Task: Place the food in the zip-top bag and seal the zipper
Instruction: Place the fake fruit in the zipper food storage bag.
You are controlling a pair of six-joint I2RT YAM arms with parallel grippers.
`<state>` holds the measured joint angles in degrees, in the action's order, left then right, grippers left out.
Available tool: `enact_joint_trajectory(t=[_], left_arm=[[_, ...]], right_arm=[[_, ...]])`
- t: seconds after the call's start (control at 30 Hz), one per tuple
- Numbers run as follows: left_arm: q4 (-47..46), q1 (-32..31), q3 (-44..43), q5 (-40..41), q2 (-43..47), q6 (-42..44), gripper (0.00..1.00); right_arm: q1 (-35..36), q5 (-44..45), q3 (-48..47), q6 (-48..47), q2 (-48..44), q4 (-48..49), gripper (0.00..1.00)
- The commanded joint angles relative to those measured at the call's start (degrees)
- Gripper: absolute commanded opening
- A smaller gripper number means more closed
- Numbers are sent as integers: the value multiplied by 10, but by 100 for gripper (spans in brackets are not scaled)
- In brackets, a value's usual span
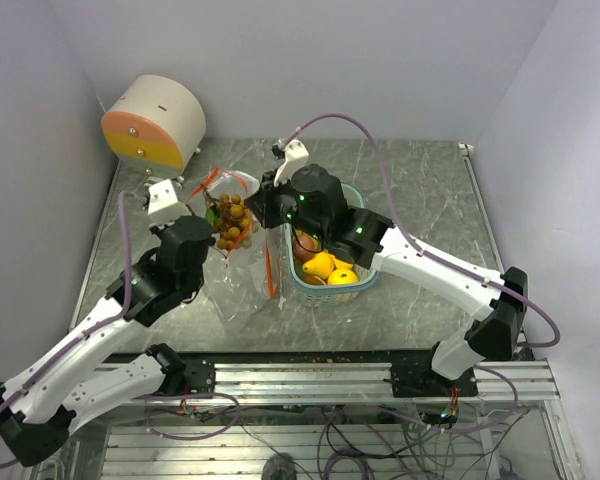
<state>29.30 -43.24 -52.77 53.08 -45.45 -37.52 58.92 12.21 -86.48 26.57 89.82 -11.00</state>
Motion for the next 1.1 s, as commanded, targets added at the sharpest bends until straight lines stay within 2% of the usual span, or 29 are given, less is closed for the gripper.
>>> enact_joint_trajectory(t=[0.0, 0.07, 0.2, 0.27, 0.33, 0.37, 0.47, 0.5, 0.57, 0.63, 0.73, 0.83, 0.97, 1.07], left_arm=[[-17, -3, -32, 39, -51, 28, 7], [-43, -3, -35, 17, -85, 53, 7], [35, -3, -78, 66, -119, 9, 7], [-6, -3, -62, 67, -98, 58, 7], [-82, -3, -39, 9, -84, 112, 7], [-86, -3, -51, -4, -90, 116, 7], [2, -3, -144, 46, -115, 104, 7], [4, -3, -163, 59, -110, 120, 7], [-29, -3, -168, 31, -88, 162, 7], [-52, -3, -140, -6, -73, 171, 7], [-34, -3, -61, -33, -89, 95, 7], [-34, -3, 5, -57, -119, 38, 7], [-28, -3, -2, -57, -140, 46, 7], [-25, -3, -73, -29, -139, 94, 7]], right_arm=[[-5, -45, -38, -31, 37, -39, 0], [-13, -44, -94, -35, 56, -80, 0], [-18, -4, -109, -61, 26, -75, 0], [-34, 7, -109, -63, 22, -81, 0], [-76, -41, -114, -46, 43, -98, 0], [-99, -86, -122, -34, 57, -105, 0], [-138, -156, -158, -21, 78, -115, 0], [-138, -151, -168, -22, 72, -115, 0], [-139, -154, -176, -28, 58, -103, 0], [-140, -148, -162, -26, 45, -87, 0], [-140, -180, -86, -6, 55, -55, 0], [-140, -238, -36, 19, 108, -48, 0], [-136, -255, 3, 24, 127, -32, 0], [-135, -236, -31, 6, 116, -53, 0]])
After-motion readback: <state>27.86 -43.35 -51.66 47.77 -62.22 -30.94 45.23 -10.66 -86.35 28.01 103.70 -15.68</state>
